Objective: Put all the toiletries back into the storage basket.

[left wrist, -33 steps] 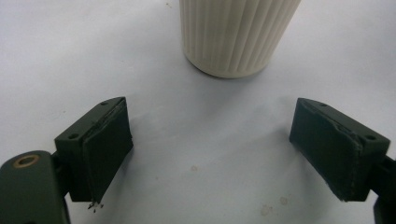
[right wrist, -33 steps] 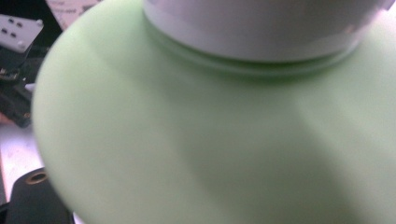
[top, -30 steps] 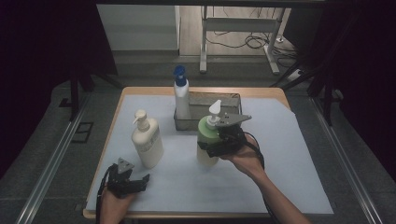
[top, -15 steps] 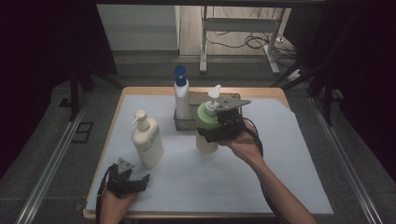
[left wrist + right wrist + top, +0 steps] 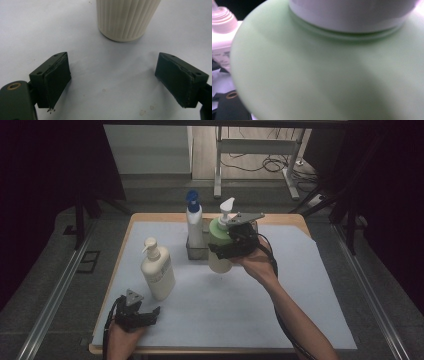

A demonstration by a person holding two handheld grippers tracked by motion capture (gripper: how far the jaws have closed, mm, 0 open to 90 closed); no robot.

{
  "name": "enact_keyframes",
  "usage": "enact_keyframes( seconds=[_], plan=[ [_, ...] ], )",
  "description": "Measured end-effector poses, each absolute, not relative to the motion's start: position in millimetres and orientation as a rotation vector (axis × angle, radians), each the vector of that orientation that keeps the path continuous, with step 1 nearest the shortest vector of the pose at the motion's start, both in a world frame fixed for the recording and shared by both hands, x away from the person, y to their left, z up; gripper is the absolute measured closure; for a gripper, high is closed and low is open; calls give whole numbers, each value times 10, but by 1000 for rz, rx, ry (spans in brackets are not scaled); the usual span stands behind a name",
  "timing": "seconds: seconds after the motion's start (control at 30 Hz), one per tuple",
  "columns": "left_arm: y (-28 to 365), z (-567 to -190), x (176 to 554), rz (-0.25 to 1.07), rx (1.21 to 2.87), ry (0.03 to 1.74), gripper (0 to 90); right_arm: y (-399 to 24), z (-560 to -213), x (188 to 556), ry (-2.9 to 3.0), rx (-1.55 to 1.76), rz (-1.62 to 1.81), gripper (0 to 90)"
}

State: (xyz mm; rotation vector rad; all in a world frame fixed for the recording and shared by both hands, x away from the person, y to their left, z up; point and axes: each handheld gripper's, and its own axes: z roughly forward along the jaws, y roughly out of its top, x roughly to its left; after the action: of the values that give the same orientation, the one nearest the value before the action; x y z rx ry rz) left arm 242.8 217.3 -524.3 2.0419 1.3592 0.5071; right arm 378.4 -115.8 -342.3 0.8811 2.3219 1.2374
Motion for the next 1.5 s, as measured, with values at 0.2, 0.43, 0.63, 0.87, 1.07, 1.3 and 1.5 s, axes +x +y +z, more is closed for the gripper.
enact_keyframes(
  seconds=[0.2,0.43,0.63,0.87,1.07,1.3,1.5],
  plan=[
    [2173,-5243,2428,507,2042,1359,123,-1134,-3383,3891,2300,908,1224,124],
    [2173,-5243,2428,507,2042,1359,123,-1112,-3354,4015,2272,942,1213,125],
    [2173,-5243,2428,507,2042,1359,123,-1081,-3329,4139,2247,962,1203,125],
    [2173,-5243,2429,507,2041,1360,123,-1062,-3336,4286,2220,999,1190,125],
    [2173,-5243,2429,506,2042,1360,123,-1049,-3351,4413,2198,1025,1175,125],
    [2173,-5243,2429,505,2042,1359,123,-1014,-3385,4540,2178,1048,1153,125],
    [2172,-5242,2428,503,2041,1362,123,-1004,-3433,4632,2171,1068,1135,125]
  ],
)
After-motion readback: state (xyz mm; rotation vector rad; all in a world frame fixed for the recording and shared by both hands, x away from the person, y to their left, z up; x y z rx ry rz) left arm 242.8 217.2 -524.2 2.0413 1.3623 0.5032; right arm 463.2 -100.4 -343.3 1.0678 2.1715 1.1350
